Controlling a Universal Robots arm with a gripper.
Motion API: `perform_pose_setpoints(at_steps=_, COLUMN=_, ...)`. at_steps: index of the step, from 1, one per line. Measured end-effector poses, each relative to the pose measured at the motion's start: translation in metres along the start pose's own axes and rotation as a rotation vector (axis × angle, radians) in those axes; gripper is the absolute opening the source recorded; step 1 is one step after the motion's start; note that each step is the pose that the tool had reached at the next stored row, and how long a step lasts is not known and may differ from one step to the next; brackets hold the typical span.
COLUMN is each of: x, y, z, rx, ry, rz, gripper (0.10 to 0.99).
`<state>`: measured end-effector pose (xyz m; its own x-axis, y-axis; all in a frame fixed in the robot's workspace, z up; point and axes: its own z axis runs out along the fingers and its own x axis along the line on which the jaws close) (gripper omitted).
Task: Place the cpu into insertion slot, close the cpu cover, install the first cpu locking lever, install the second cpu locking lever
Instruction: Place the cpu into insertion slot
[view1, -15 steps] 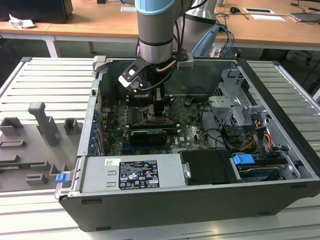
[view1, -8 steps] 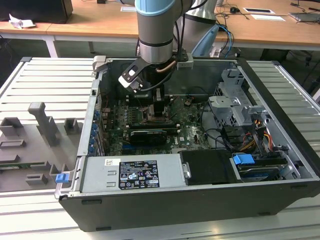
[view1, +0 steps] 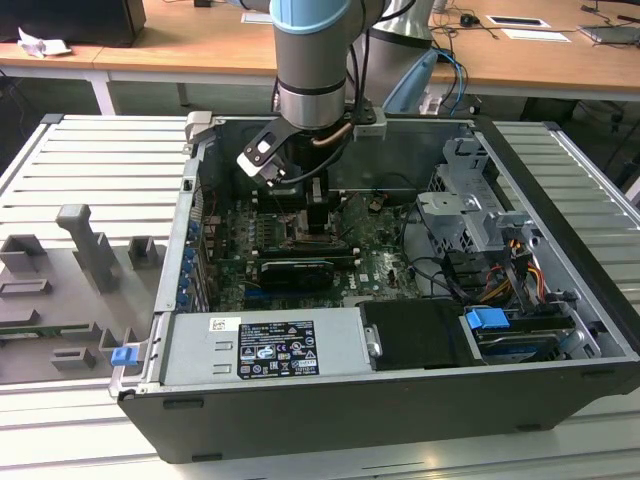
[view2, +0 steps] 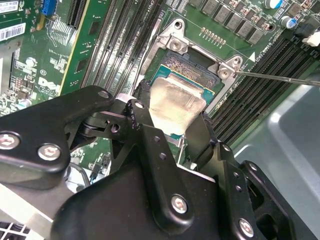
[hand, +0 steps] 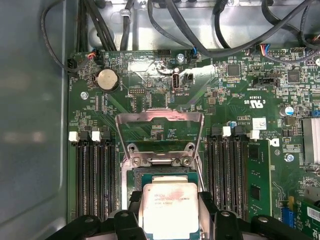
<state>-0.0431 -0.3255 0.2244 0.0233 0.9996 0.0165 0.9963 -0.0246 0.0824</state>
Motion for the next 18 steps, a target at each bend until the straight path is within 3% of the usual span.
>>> perform_pose_setpoints(at_steps=9, x=0.0013, y=-0.0007, z=0.0011, rx=0.0, ry=0.0, rz=0.0, gripper=0.529)
perform_pose_setpoints(at_steps=18, x=0.0021, y=-0.0022, z=0.0117, rx=-0.001, ry=-0.0001, rz=0.002, gripper=0.529)
